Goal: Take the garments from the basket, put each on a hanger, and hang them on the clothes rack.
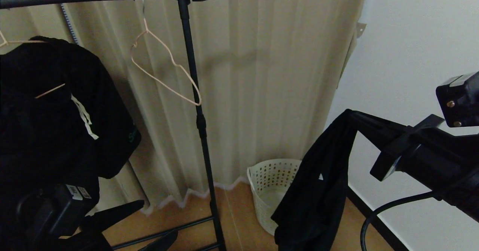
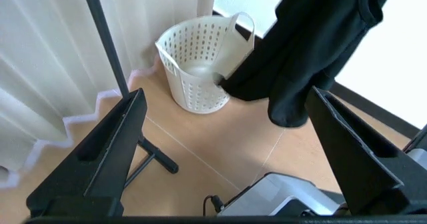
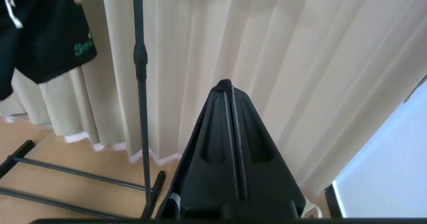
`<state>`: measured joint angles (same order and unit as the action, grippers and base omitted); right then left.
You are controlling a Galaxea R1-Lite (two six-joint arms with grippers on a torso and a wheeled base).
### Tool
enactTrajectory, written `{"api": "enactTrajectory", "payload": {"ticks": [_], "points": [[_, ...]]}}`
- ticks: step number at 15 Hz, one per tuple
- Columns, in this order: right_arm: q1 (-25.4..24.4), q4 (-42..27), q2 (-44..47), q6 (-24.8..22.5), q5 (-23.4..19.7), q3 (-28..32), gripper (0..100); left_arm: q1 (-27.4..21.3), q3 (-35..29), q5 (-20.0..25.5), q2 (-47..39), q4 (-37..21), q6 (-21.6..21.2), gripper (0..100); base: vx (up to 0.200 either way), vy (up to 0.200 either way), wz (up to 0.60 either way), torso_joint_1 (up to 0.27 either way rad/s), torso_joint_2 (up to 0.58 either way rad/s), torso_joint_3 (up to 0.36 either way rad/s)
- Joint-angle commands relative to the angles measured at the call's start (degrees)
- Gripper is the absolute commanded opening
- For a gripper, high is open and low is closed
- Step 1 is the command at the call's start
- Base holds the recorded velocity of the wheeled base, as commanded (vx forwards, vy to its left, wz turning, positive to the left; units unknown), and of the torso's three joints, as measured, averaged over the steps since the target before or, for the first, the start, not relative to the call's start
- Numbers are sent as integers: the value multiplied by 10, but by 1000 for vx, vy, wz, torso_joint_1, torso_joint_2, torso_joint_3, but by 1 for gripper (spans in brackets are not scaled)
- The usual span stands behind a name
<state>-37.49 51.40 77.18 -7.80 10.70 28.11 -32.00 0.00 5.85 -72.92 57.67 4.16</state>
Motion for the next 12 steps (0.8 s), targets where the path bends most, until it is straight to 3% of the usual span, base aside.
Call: {"api": "enactTrajectory", "payload": {"ticks": [1, 12], "points": [[0, 0, 3, 0, 0, -1, 0, 0, 0, 0, 2, 0, 0, 100, 0, 0, 0, 173, -500, -315], [0, 0, 5, 0, -1, -4, 0, -3, 0, 2, 7, -3, 1, 100, 0, 0, 0, 214, -530, -322]]}}
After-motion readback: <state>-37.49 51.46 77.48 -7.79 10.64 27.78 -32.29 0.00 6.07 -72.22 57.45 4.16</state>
